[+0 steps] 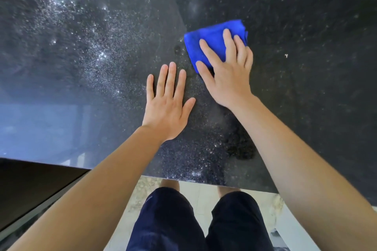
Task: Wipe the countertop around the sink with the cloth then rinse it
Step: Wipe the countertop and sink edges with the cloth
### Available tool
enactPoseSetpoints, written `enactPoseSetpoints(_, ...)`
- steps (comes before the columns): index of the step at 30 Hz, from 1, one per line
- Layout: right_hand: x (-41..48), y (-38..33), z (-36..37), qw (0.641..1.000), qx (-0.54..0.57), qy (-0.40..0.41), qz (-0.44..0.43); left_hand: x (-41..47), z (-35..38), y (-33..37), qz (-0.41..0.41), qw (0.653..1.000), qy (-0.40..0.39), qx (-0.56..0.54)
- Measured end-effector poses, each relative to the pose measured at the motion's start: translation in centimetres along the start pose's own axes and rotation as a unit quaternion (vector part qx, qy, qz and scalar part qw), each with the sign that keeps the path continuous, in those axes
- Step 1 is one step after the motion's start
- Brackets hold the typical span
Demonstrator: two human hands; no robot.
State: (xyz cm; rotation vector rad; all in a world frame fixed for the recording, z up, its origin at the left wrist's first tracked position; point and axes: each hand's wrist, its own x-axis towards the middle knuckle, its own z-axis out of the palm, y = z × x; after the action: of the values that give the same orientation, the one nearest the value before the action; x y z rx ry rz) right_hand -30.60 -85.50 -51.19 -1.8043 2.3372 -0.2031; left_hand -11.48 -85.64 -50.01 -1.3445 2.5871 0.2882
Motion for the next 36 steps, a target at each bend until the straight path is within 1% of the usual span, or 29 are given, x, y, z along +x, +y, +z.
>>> enactPoseSetpoints(3,6.2,-1.8,-0.3,0.999,-0.003,-0.036,-0.027,0.0,0.1,0.0,-0.006,1.0,0.0,0.005)
enactPoseSetpoints(6,12.5,-4.4,-0.6,0.998,0.012,-0.059,-0.029,0.0,0.2,-0.1,-0.006,1.0,-0.001,0.011)
enactPoseSetpoints(8,14.6,-5.6,-0.5,0.997,0.02,-0.066,-0.021,0.0,0.4,-0.1,-0.007,1.0,-0.001,0.015)
enactPoseSetpoints(10,14.8,-5.8,-0.4,0.998,0.02,-0.061,-0.025,0.0,0.5,-0.1,-0.008,1.0,0.002,0.019)
enactPoseSetpoints(13,12.2,-3.2,-0.8,0.998,0.016,-0.047,-0.042,0.0,0.5,-0.1,-0.008,1.0,0.009,0.018)
enactPoseSetpoints(15,9.5,-0.2,-1.1,0.999,0.011,-0.035,-0.024,0.1,0.5,-0.1,-0.012,1.0,0.011,0.012)
enactPoseSetpoints(20,0.1,8.0,-2.1,0.993,0.006,0.015,0.12,0.0,0.4,-0.1,-0.011,1.0,0.003,-0.001)
enactPoseSetpoints(22,-4.2,9.1,-2.3,0.985,0.017,0.023,0.172,0.1,0.3,-0.1,-0.01,1.0,0.0,-0.003)
enactPoseSetpoints(24,-9.0,8.2,-2.0,0.979,0.037,0.021,0.197,0.1,0.2,-0.1,-0.009,1.0,-0.001,-0.004)
enactPoseSetpoints(26,-14.2,5.8,-1.5,0.981,0.055,0.014,0.188,0.0,0.1,-0.1,-0.006,1.0,-0.004,-0.005)
enactPoseSetpoints(28,-19.1,2.9,-0.9,0.987,0.055,-0.008,0.148,-0.1,0.1,-0.1,-0.005,1.0,-0.008,-0.01)
enactPoseSetpoints(30,-21.3,1.0,-0.4,0.991,0.05,-0.026,0.12,0.0,0.0,-0.1,-0.005,1.0,-0.012,-0.015)
enactPoseSetpoints(33,-18.1,0.2,-0.6,0.994,0.044,-0.034,0.098,0.1,-0.4,-0.6,0.003,0.998,-0.036,-0.058)
enactPoseSetpoints(35,-13.4,-0.2,-0.6,0.996,0.04,-0.034,0.074,-0.1,-0.9,-1.1,0.008,0.994,-0.04,-0.101)
enactPoseSetpoints(36,-10.6,-0.6,-0.5,0.997,0.038,-0.03,0.068,-0.5,-1.1,-1.4,0.004,0.993,-0.029,-0.112)
